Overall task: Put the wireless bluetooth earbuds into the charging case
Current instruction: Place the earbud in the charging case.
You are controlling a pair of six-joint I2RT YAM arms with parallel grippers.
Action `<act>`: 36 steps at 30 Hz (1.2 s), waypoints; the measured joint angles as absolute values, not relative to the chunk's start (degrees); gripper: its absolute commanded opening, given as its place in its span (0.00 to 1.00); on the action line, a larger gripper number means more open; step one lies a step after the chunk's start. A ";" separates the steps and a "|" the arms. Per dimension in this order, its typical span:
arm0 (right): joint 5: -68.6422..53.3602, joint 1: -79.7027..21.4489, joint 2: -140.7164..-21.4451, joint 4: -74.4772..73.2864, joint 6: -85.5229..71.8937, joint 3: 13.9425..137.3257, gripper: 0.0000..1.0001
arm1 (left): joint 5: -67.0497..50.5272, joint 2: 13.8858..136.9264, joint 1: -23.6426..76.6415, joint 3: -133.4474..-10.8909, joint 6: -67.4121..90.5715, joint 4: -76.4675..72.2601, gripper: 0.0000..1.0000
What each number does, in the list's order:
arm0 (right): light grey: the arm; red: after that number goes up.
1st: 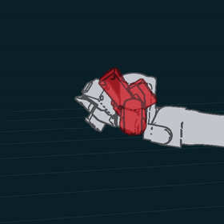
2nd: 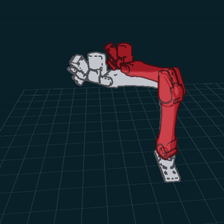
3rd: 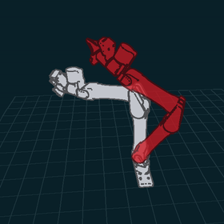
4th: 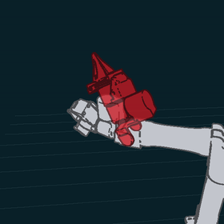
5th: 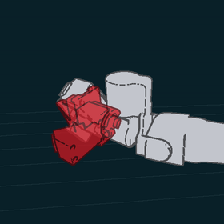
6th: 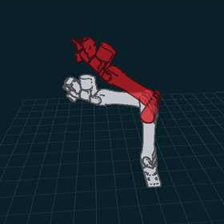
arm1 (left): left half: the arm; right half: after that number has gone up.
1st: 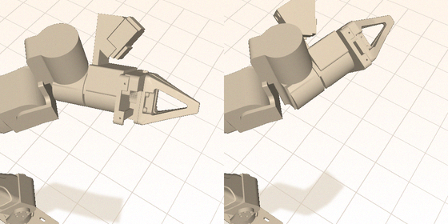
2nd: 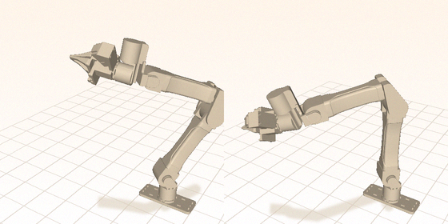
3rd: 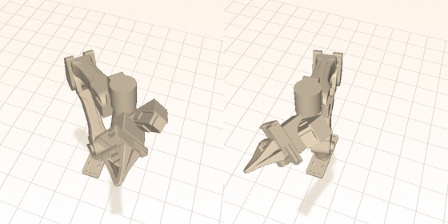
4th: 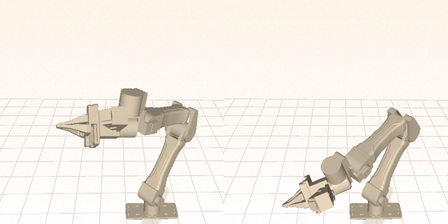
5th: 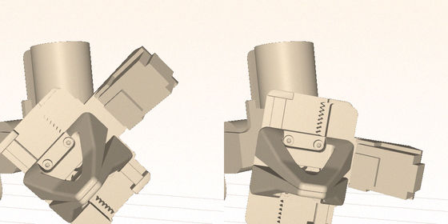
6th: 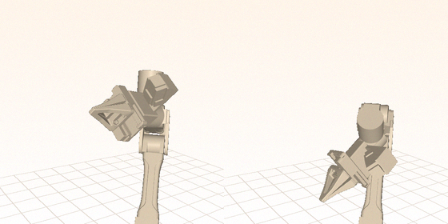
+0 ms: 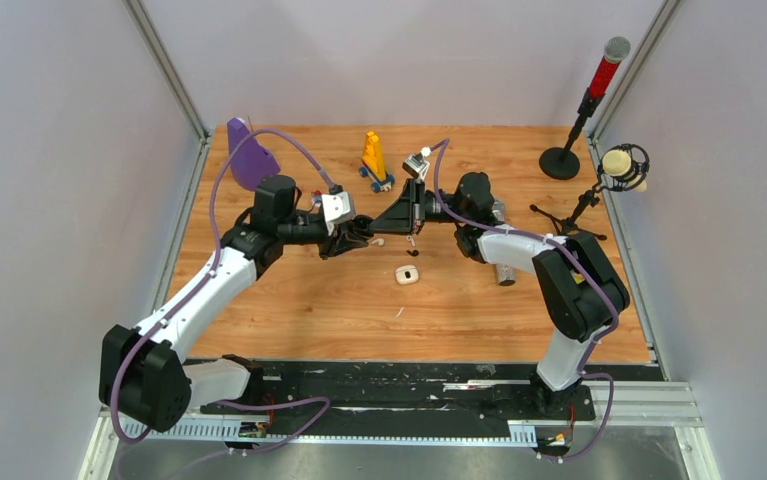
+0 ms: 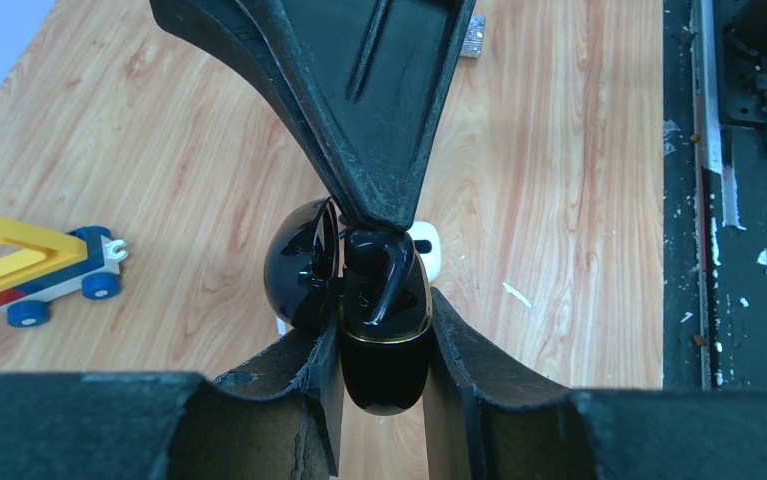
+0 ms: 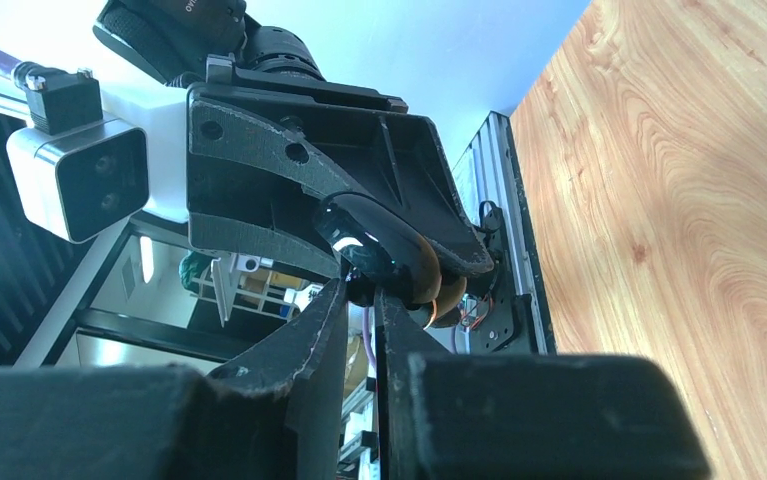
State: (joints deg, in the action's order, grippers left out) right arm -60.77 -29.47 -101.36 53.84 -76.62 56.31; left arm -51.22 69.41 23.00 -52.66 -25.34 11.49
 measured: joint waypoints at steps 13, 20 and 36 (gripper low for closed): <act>-60.77 -29.43 -101.36 52.64 -76.62 56.31 0.09 | -48.07 69.28 23.99 -52.66 -29.17 12.25 0.15; -60.77 -29.43 -101.36 52.64 -77.12 56.34 0.10 | -46.61 68.99 24.64 -52.66 -31.77 12.91 0.15; -60.75 -29.71 -101.36 52.66 -79.02 56.75 0.11 | -45.06 68.90 25.85 -52.66 -33.85 14.59 0.15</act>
State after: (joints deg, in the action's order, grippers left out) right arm -60.75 -29.71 -101.36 52.66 -79.02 56.75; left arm -45.06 68.90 25.85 -52.66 -33.85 14.59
